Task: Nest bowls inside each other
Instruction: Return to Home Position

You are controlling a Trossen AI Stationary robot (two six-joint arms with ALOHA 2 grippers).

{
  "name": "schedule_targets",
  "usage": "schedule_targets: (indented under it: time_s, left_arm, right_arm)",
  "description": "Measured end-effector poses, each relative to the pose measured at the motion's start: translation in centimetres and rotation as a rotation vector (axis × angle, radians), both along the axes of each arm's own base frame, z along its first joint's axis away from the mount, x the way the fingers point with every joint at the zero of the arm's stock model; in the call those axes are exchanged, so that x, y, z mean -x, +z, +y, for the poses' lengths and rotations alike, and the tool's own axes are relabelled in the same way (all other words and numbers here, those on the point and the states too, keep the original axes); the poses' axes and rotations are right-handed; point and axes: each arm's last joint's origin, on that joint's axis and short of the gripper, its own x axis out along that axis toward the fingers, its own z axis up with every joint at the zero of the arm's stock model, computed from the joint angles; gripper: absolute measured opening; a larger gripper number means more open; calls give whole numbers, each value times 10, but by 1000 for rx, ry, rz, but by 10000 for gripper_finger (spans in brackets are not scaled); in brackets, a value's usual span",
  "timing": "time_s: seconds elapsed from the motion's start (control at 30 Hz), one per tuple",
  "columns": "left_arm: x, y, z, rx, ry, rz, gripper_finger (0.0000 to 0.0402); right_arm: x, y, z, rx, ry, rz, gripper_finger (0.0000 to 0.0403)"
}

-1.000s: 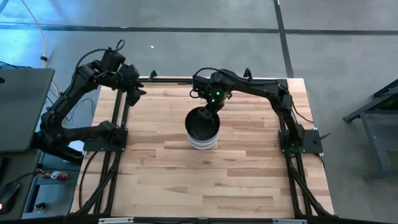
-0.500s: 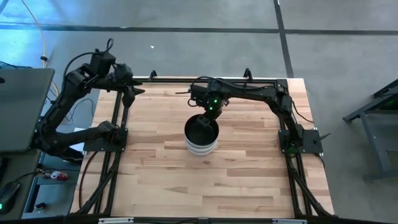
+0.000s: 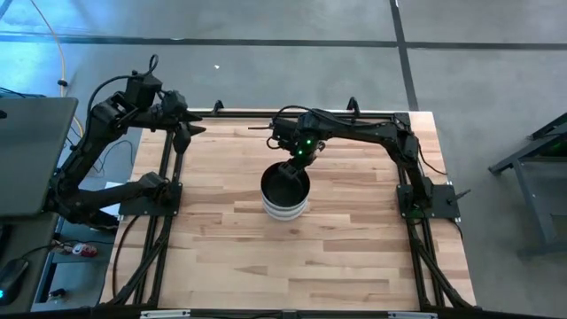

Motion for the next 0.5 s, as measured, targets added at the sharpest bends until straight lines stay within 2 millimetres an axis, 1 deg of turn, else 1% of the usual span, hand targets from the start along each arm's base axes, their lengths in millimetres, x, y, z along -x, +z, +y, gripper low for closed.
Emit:
schedule_targets:
  time_s: [0.13,0.23,0.4,0.5]
  left_arm:
    - [0,1,1,-10,-1,-7,181]
    - [-1,2,1,-15,-36,-29,181]
    - [-5,6,-1,-14,-157,-126,181]
    - [-6,7,-2,-38,-234,-159,181]
  right_arm:
    - [3,12,1,8,-16,-50,161]
    - [8,25,2,17,-22,-96,177]
    - [16,42,4,31,-16,-140,183]
    - [20,54,8,57,34,-199,183]
